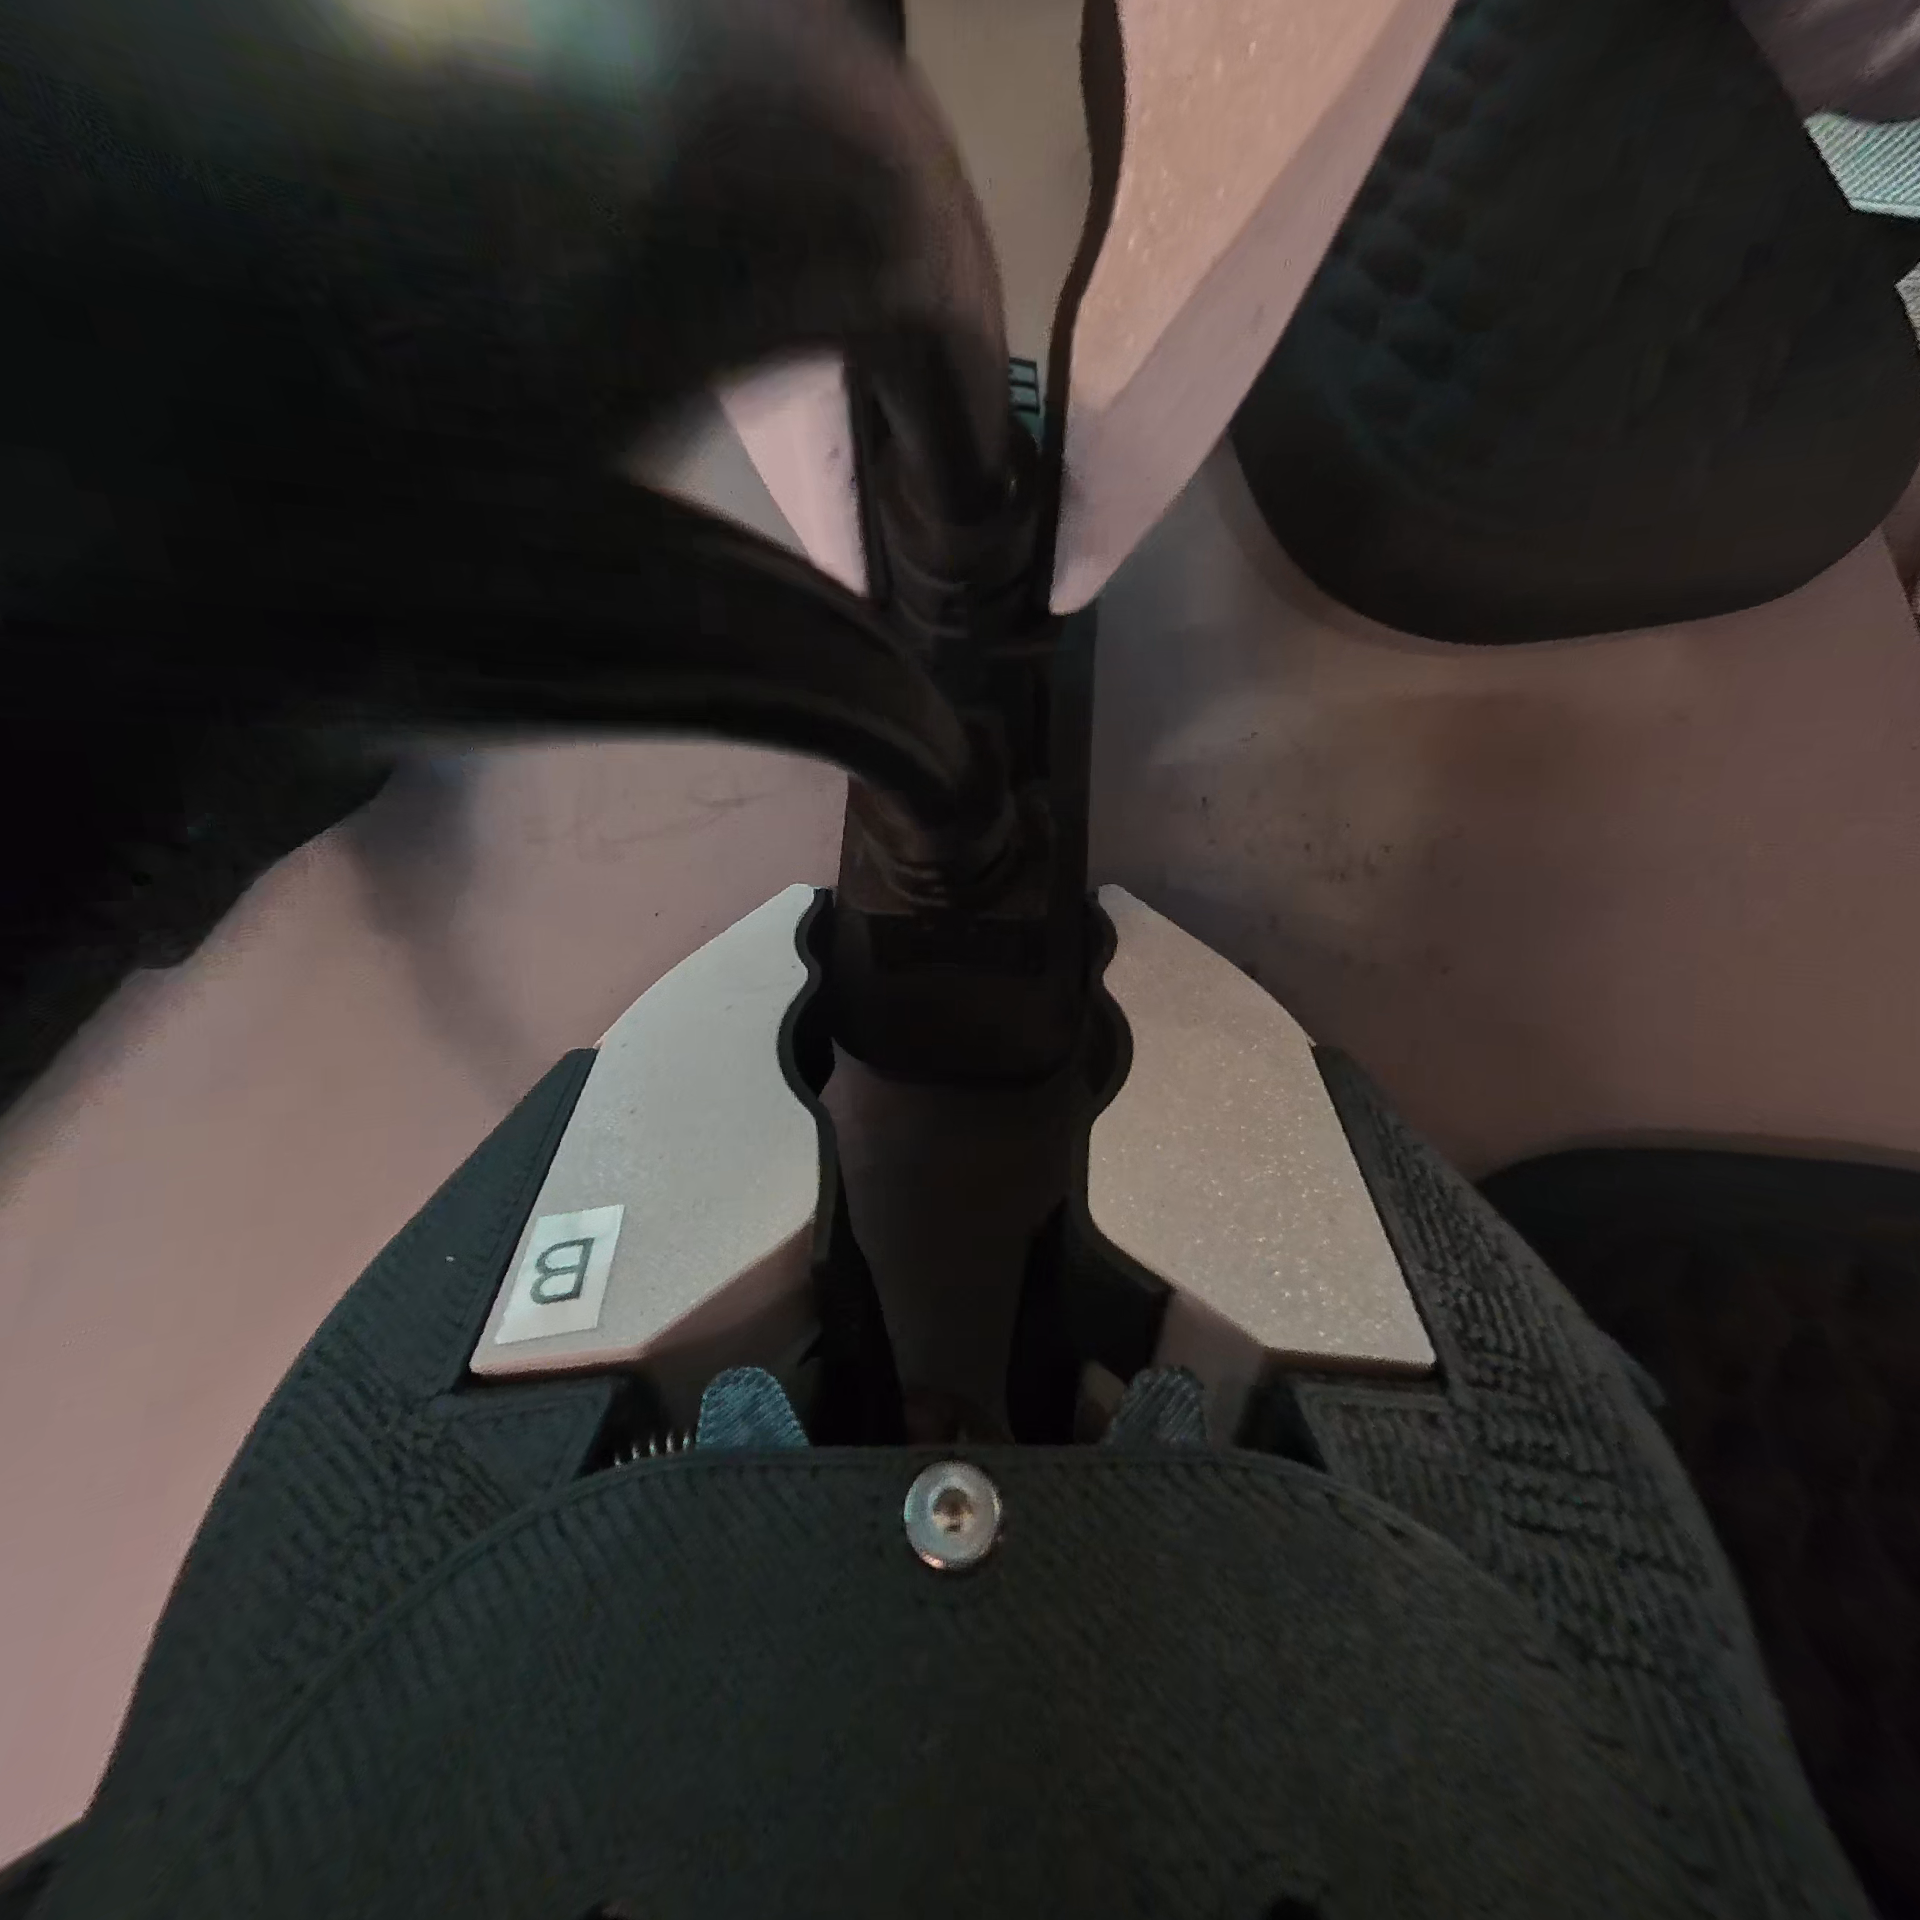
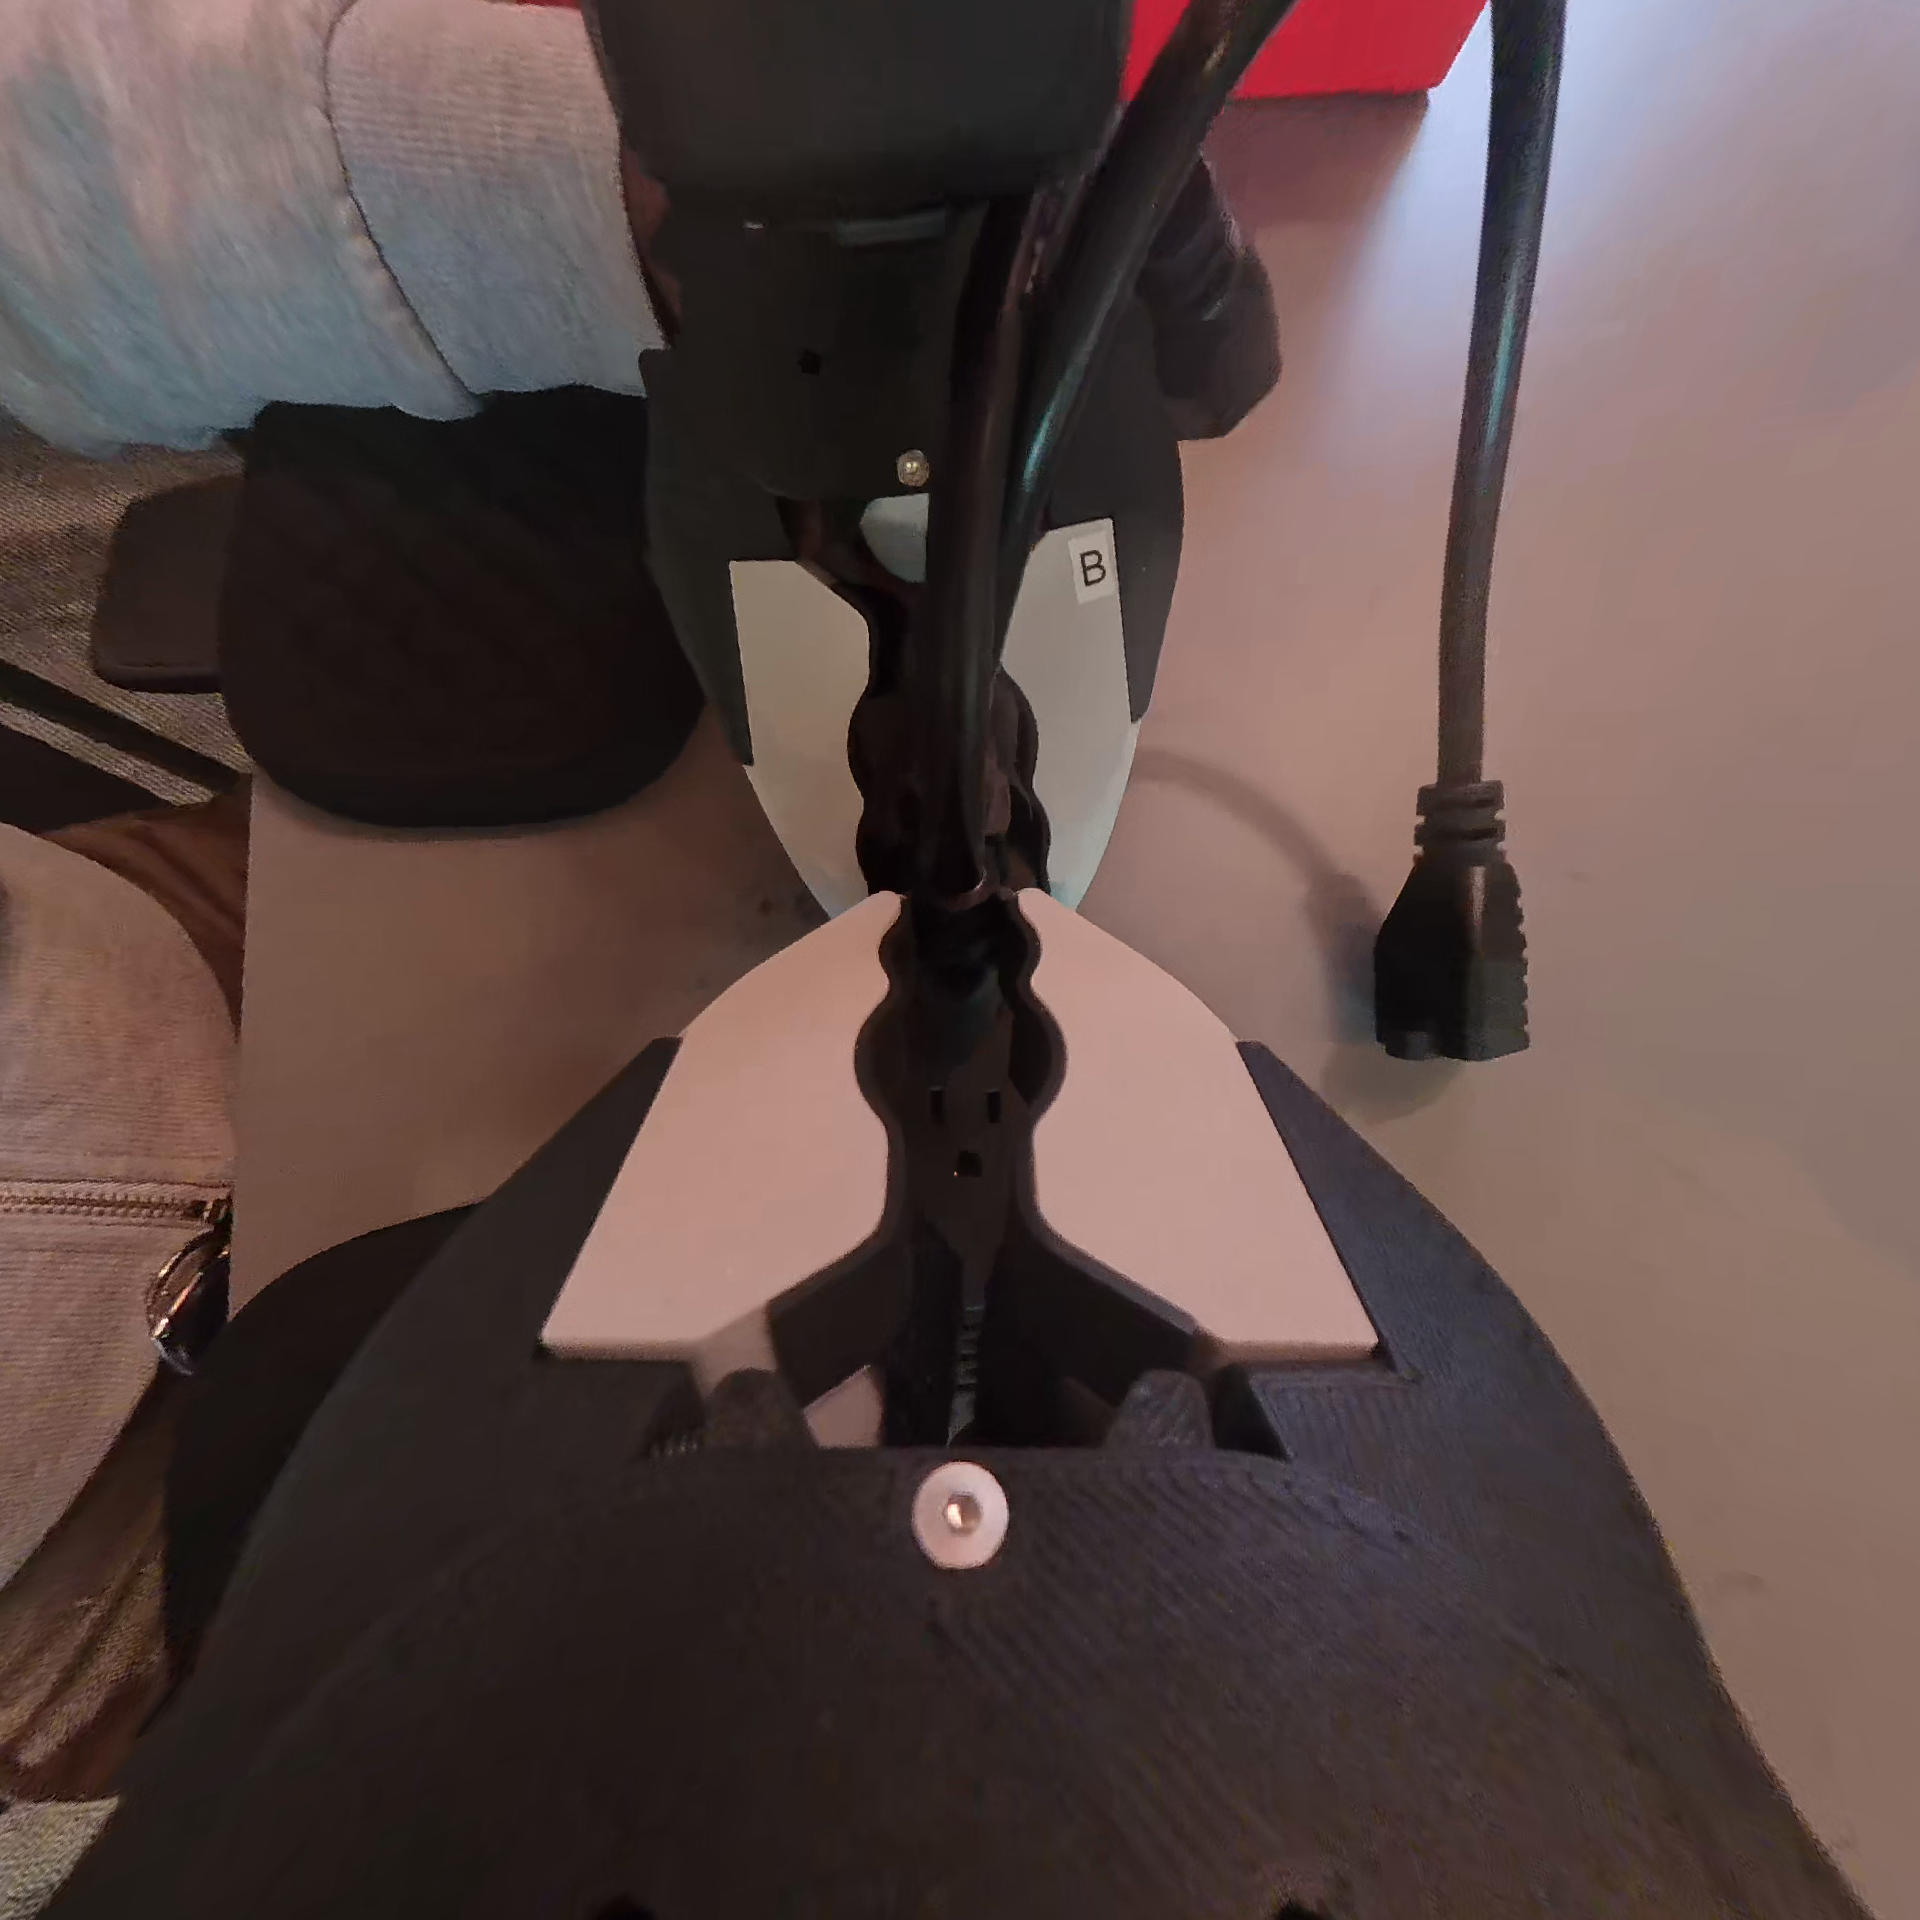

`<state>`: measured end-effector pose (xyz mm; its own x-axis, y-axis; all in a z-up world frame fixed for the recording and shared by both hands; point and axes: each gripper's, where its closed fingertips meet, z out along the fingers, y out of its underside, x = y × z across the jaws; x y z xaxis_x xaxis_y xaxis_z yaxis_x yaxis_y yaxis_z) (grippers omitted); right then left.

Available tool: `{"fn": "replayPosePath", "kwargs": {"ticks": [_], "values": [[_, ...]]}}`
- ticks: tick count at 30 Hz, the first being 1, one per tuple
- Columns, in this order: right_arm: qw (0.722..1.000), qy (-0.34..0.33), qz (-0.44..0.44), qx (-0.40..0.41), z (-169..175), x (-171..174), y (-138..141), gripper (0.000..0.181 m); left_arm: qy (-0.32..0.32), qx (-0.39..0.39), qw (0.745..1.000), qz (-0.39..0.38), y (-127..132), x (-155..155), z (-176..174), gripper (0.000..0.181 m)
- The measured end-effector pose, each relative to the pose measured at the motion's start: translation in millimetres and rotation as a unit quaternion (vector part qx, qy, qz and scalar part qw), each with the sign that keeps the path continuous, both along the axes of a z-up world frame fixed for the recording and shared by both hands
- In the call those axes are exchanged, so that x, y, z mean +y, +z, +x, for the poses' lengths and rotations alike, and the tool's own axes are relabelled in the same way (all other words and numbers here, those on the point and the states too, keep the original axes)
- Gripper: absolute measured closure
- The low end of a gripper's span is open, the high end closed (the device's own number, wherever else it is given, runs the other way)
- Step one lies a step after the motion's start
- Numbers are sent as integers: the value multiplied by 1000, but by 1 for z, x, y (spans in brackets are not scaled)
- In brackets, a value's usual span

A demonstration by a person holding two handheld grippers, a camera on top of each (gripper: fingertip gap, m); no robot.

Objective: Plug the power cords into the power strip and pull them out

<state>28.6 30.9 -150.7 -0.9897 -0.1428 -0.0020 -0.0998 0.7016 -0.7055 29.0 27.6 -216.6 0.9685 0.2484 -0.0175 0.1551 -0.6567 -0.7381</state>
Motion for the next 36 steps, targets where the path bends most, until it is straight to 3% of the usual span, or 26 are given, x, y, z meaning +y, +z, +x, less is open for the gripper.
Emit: {"fn": "replayPosePath", "kwargs": {"ticks": [36], "values": [[999, -18, 31, -17, 1, 6, -1, 163, -2, -2, 1000, 0, 0, 1, 1, 136]]}}
